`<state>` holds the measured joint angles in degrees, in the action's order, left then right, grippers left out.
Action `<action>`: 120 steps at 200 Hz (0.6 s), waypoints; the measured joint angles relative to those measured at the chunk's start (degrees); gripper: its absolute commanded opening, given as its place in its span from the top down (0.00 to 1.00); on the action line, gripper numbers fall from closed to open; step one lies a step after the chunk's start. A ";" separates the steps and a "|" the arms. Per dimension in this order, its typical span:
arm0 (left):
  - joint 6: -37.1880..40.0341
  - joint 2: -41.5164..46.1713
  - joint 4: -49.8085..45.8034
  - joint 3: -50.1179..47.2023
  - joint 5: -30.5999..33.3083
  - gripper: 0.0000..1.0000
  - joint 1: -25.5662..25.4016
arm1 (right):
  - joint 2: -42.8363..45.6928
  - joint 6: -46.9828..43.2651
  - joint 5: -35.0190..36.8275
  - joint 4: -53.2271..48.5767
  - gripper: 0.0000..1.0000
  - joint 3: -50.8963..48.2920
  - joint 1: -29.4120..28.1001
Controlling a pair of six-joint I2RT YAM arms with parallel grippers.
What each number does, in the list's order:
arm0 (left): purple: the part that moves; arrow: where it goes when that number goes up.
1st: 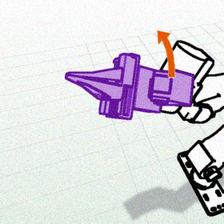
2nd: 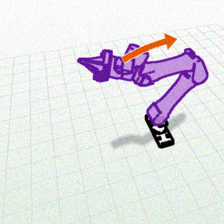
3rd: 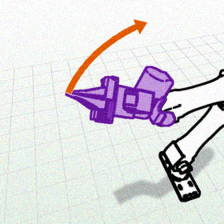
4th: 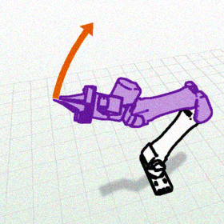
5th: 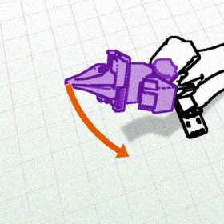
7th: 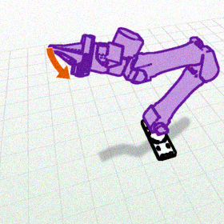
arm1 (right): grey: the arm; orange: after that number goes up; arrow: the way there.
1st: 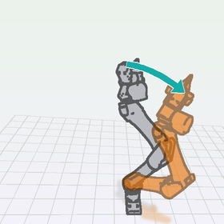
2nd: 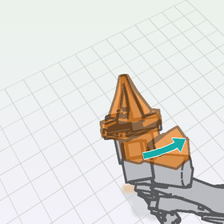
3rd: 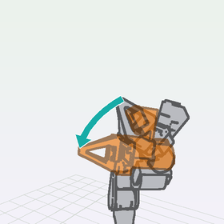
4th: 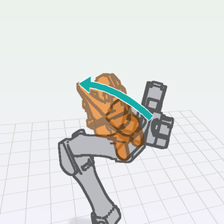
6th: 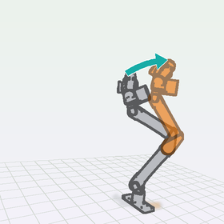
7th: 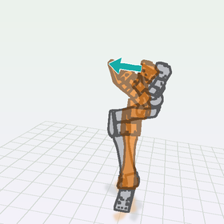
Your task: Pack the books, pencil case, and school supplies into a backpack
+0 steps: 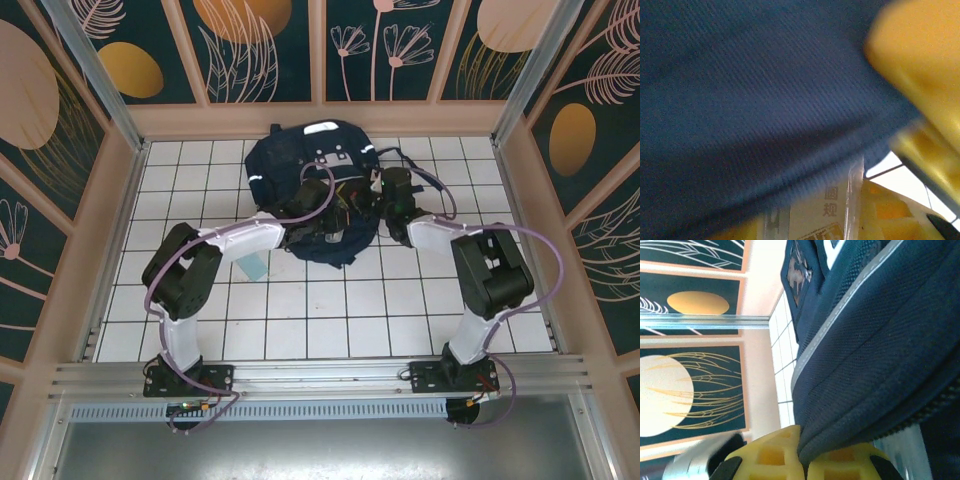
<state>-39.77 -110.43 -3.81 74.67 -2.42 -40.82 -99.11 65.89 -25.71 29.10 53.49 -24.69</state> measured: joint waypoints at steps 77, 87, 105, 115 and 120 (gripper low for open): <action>2.60 -5.03 -9.35 7.45 4.72 0.54 2.12 | 5.70 0.98 5.14 2.45 1.00 -5.55 -1.07; 2.84 -5.51 -10.64 8.61 5.05 0.26 2.56 | 5.84 1.01 5.73 2.69 1.00 -5.57 -1.09; 3.37 -6.10 -11.65 9.40 5.31 0.01 3.32 | 5.84 0.94 6.86 2.97 1.00 -5.57 -1.07; 3.34 -6.10 -11.69 9.40 5.01 0.01 3.82 | 5.84 0.94 6.97 3.17 1.00 -5.57 -1.09; 3.32 -5.99 -11.61 9.25 4.61 0.01 4.02 | 5.84 0.92 7.06 3.37 1.00 -5.57 -1.09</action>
<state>-36.45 -116.42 -15.42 83.92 2.20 -36.80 -93.27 66.81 -18.65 32.47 47.92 -25.78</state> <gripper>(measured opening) 0.975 0.055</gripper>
